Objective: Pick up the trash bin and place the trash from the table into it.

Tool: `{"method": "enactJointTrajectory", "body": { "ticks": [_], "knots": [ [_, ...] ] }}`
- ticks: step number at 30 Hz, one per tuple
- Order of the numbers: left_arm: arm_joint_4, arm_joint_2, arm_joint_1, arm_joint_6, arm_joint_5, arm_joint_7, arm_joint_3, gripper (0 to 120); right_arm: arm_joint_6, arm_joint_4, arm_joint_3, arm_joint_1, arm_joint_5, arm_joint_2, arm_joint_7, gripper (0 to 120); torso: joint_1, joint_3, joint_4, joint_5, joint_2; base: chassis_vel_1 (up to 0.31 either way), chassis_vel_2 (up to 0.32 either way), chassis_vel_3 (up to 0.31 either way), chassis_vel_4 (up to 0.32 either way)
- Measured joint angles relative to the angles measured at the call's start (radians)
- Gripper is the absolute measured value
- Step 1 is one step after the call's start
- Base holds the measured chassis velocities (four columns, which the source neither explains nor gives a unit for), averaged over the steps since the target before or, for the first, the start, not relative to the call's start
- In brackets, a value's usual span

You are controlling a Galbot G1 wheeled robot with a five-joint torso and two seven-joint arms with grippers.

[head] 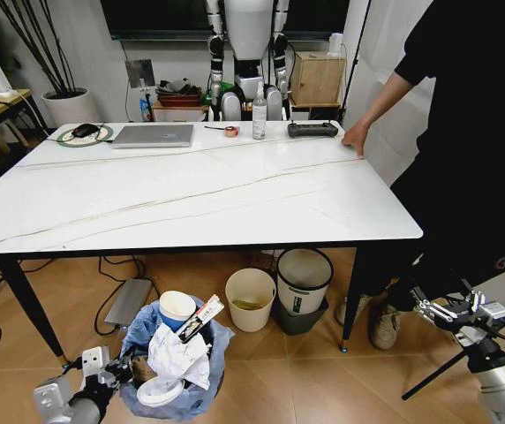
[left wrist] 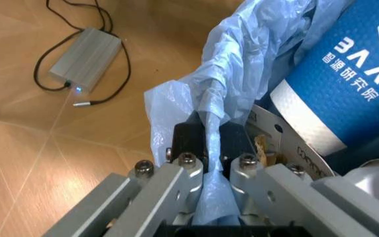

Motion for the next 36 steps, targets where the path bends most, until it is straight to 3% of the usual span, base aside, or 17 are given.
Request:
{"method": "enactJointTrajectory", "body": {
  "ticks": [36],
  "knots": [
    [0.017,-0.004,-0.005,-0.013,0.009,0.011,-0.008,0,0.0,0.0,0.0,0.0,0.0,0.0,0.0,100,-0.064,-0.089,0.0,0.0,-0.152,0.0,0.0,0.0,0.0]
  ]
}}
